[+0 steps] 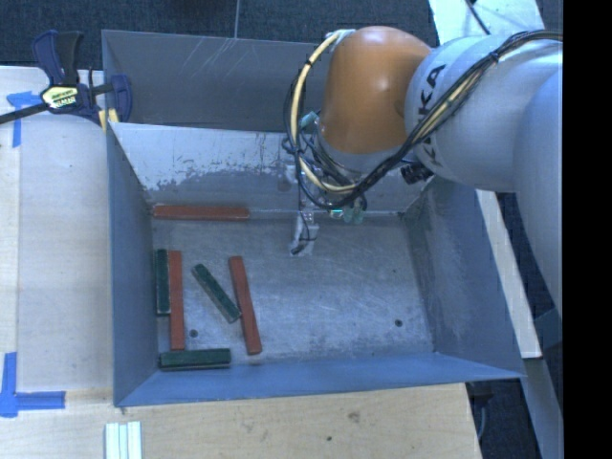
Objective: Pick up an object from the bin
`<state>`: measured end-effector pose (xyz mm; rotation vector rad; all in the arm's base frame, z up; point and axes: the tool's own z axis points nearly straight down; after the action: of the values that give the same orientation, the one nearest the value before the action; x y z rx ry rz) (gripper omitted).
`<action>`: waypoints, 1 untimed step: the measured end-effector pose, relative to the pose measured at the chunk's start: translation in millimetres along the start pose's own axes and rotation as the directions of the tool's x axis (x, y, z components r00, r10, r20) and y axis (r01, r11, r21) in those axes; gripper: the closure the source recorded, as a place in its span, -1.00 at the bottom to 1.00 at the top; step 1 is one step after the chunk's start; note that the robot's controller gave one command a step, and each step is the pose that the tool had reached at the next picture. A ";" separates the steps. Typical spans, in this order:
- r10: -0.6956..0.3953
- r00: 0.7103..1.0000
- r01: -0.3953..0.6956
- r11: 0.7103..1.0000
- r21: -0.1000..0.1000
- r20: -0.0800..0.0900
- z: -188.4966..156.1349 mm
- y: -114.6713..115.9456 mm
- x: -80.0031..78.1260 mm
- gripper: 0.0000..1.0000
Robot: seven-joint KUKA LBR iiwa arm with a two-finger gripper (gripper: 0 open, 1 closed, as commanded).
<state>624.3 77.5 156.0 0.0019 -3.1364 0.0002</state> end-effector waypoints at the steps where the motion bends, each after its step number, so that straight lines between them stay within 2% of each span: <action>1: -0.089 0.996 0.089 0.996 -0.002 -0.001 76.7 65.3 36.2 -1.00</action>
Offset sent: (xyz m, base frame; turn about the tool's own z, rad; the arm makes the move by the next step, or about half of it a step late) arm -0.0338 0.0617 -0.0723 -0.0818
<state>587.6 142.7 79.5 0.1412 -3.1326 -0.0033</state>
